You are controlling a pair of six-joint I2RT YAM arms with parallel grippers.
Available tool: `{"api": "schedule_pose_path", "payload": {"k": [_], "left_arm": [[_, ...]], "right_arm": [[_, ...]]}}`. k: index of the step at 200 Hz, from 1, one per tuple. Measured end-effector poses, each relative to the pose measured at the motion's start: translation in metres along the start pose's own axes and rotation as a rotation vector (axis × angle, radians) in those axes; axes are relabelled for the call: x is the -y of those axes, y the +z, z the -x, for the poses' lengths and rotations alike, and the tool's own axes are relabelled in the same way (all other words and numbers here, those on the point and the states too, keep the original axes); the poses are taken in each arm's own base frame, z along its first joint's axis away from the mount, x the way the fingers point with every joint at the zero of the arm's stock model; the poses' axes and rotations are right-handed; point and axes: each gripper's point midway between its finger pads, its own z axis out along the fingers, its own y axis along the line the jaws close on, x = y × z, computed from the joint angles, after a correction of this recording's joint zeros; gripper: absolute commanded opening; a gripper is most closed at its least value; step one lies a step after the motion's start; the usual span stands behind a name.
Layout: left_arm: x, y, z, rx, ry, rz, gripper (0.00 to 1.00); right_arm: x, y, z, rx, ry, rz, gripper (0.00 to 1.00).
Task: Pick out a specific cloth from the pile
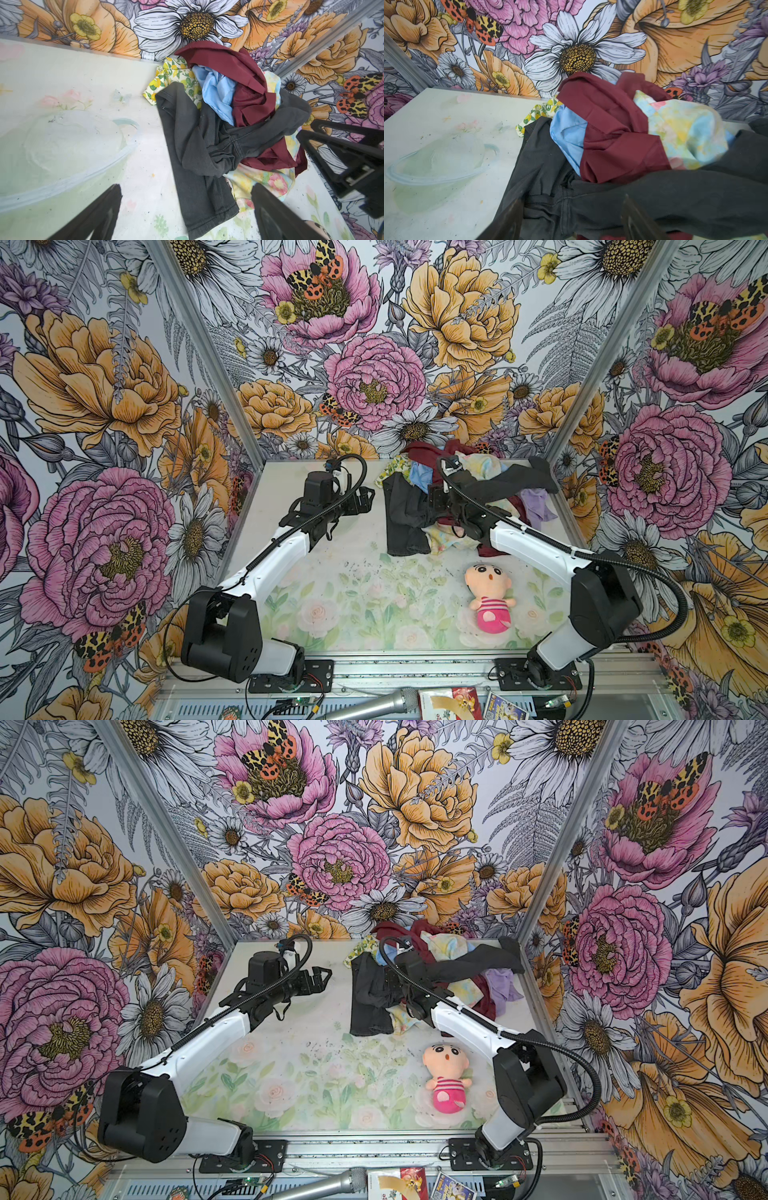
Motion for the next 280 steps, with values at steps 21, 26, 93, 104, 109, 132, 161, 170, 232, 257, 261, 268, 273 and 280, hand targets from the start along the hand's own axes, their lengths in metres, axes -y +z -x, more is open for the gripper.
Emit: {"api": "schedule_pose_path", "payload": {"k": [21,26,93,104,109,132,161,170,232,257,261,268,273,280], "left_arm": [[-0.030,-0.006,0.012,0.029,-0.069,0.054,0.99],[-0.036,-0.007,0.015,0.036,-0.080,0.066,0.98],[-0.048,-0.022,0.031,0.090,-0.133,0.089,0.98],[-0.047,-0.022,0.031,0.091,-0.136,0.087,0.98],[-0.046,-0.022,0.031,0.090,-0.136,0.085,0.98],[-0.045,-0.022,0.031,0.089,-0.139,0.082,0.98],[-0.043,-0.021,0.030,0.087,-0.147,0.077,0.98],[-0.041,-0.021,0.029,0.085,-0.150,0.072,0.98],[-0.037,-0.020,0.028,0.077,-0.150,0.057,0.98],[-0.036,-0.020,0.027,0.075,-0.150,0.053,0.98],[-0.036,-0.020,0.027,0.075,-0.150,0.053,0.98],[-0.036,-0.020,0.027,0.074,-0.150,0.051,0.98],[-0.036,-0.020,0.027,0.074,-0.150,0.050,0.98],[-0.035,-0.020,0.027,0.073,-0.150,0.048,0.98]], "right_arm": [[-0.026,0.026,-0.003,-0.036,-0.001,0.021,0.67],[-0.030,0.032,-0.003,-0.042,0.004,0.022,0.66],[-0.046,0.090,-0.009,-0.092,0.093,-0.028,0.63],[-0.047,0.095,-0.010,-0.096,0.102,-0.036,0.62],[-0.046,0.097,-0.010,-0.096,0.110,-0.039,0.62],[-0.043,0.103,-0.009,-0.105,0.138,-0.052,0.61],[-0.031,0.106,-0.005,-0.113,0.201,-0.057,0.60],[-0.026,0.108,-0.004,-0.114,0.220,-0.059,0.60],[-0.009,0.120,0.002,-0.139,0.316,-0.005,0.60],[-0.015,0.125,0.002,-0.159,0.354,0.052,0.60],[-0.017,0.126,0.001,-0.165,0.360,0.064,0.60],[-0.019,0.127,-0.001,-0.173,0.369,0.077,0.60],[-0.021,0.128,-0.001,-0.178,0.375,0.087,0.60],[-0.023,0.128,-0.004,-0.187,0.381,0.098,0.60]]}}
